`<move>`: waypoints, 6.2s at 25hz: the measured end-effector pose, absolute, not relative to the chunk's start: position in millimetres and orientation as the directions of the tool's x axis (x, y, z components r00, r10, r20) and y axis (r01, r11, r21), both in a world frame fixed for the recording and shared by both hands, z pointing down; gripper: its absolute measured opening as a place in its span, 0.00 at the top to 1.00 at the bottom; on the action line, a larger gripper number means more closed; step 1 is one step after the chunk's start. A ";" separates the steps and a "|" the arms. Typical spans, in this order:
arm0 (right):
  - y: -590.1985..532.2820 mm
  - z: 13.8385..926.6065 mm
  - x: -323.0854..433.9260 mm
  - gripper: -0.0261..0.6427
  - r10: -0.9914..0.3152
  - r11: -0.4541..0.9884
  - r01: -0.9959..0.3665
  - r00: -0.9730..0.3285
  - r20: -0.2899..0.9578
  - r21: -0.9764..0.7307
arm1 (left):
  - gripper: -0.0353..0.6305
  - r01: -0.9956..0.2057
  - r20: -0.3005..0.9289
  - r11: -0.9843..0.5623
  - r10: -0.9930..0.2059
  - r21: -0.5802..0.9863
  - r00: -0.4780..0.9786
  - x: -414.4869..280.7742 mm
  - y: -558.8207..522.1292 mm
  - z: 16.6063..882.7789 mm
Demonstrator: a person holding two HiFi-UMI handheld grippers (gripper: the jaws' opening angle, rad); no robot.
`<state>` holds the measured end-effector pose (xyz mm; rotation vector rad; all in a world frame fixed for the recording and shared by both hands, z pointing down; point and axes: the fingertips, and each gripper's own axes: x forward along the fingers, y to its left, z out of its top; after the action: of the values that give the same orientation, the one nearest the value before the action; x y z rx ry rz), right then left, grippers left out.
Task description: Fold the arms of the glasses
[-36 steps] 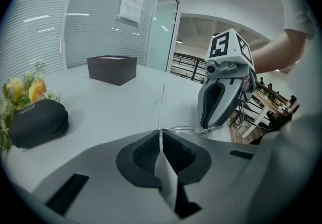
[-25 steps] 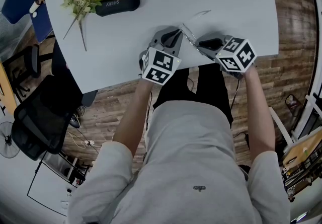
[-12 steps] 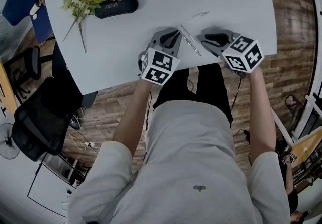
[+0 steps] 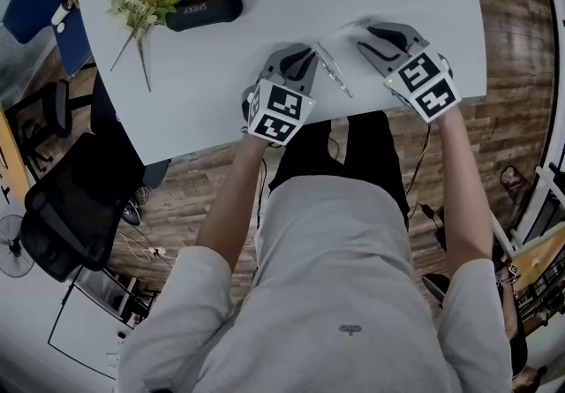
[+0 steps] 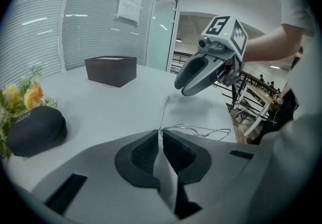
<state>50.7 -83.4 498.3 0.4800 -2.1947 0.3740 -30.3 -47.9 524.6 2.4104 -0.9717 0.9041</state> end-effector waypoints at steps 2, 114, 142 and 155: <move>-89.8 499.3 47.4 0.75 -0.229 0.910 -0.414 -0.544 0.808 -0.022 | 0.90 -0.722 0.690 -0.683 -0.471 0.110 0.550 -31.1 -47.8 524.6; -1.4 528.7 50.3 0.93 0.071 0.974 -0.148 -0.510 0.857 -0.169 | 0.85 -0.283 0.770 -0.918 -0.389 -0.277 0.506 36.2 -17.4 517.6; 14.8 541.6 37.4 0.91 0.037 0.983 -0.144 -0.434 0.900 -0.110 | 0.85 -0.316 0.782 -0.914 -0.386 -0.255 0.488 16.6 -8.1 520.0; 14.8 517.8 37.6 0.92 -0.050 0.970 -0.235 -0.467 0.883 -0.069 | 0.86 -0.328 0.767 -0.901 -0.418 -0.283 0.486 2.3 -3.1 505.2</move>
<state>37.6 14.8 517.8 0.2014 -2.0510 0.2185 2.3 -3.1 505.2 2.7918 -0.7023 1.4861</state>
